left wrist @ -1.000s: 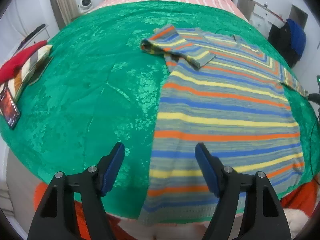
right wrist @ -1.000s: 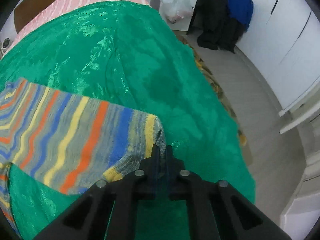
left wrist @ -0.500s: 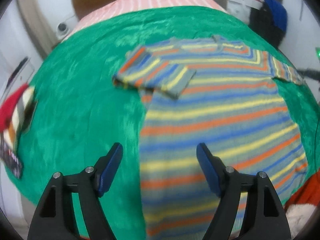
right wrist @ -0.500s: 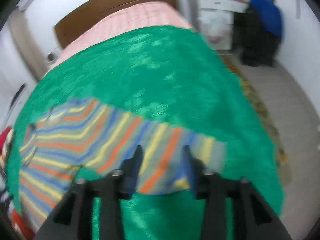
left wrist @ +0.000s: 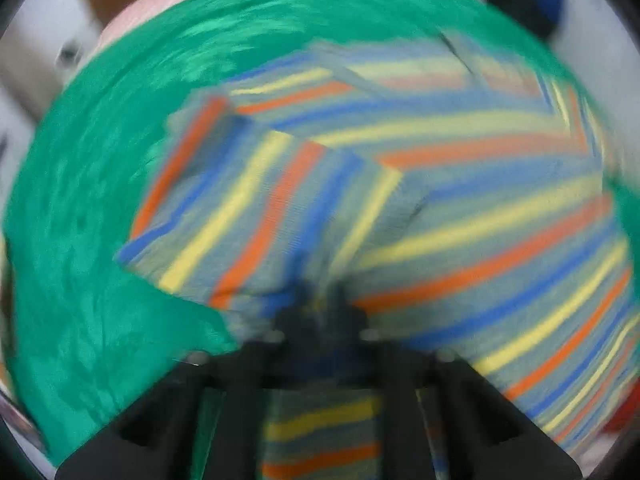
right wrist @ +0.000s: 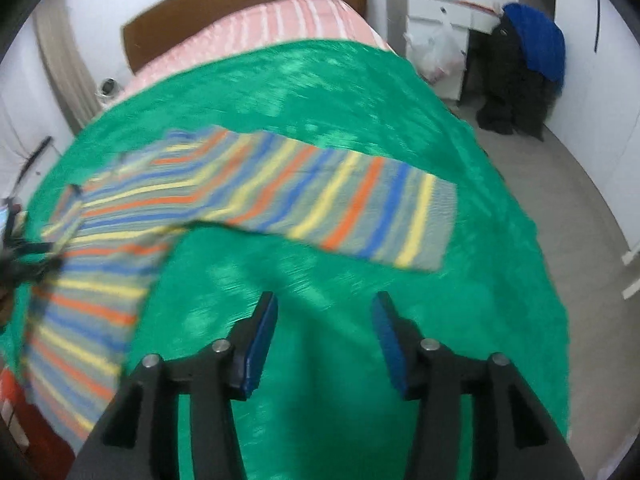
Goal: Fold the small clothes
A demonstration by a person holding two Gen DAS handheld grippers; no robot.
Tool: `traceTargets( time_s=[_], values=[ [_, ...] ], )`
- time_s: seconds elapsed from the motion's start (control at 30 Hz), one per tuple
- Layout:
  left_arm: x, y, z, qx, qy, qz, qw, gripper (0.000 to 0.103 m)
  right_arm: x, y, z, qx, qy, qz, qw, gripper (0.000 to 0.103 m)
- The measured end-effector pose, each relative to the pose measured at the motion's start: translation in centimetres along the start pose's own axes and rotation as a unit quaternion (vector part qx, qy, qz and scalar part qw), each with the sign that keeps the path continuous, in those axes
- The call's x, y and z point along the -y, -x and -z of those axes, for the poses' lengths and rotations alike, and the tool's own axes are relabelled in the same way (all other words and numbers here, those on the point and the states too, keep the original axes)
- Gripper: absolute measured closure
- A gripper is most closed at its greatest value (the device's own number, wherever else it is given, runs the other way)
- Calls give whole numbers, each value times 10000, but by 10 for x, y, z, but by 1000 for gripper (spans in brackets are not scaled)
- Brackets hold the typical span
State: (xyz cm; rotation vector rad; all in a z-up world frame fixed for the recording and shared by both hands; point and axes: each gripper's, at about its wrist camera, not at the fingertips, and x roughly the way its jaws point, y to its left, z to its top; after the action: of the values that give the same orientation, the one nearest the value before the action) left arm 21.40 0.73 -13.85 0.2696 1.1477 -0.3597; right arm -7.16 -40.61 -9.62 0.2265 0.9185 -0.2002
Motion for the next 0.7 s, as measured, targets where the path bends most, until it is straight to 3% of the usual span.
traceTargets(
  time_s=[0.07, 0.13, 0.23, 0.4, 0.57, 0.63, 0.7],
  values=[
    [-41, 32, -3, 505, 770, 169, 9956, 97, -17, 7, 17, 145, 116, -79, 9998, 50],
    [-95, 61, 0, 880, 1530, 80, 9843, 97, -25, 8, 29, 219, 121, -130, 9996, 50],
    [-173, 76, 12, 982, 2397, -789, 9626, 98, -33, 5, 43, 269, 35, -201, 9994, 50],
    [-234, 55, 28, 616, 2645, -2179, 9374, 99, -43, -5, 61, 158, -187, -285, 9993, 50],
    [-264, 45, 39, 515, 2981, -2366, 9233, 102, -45, -11, 65, 23, -409, -307, 9987, 50],
    [-267, 41, 33, 505, 3011, -2415, 9211, 103, -48, -12, 65, -34, -332, -244, 9991, 50],
    [-264, 33, 29, 492, 2951, -2366, 9244, 102, -50, -12, 65, -71, -301, -235, 9992, 50]
  ],
)
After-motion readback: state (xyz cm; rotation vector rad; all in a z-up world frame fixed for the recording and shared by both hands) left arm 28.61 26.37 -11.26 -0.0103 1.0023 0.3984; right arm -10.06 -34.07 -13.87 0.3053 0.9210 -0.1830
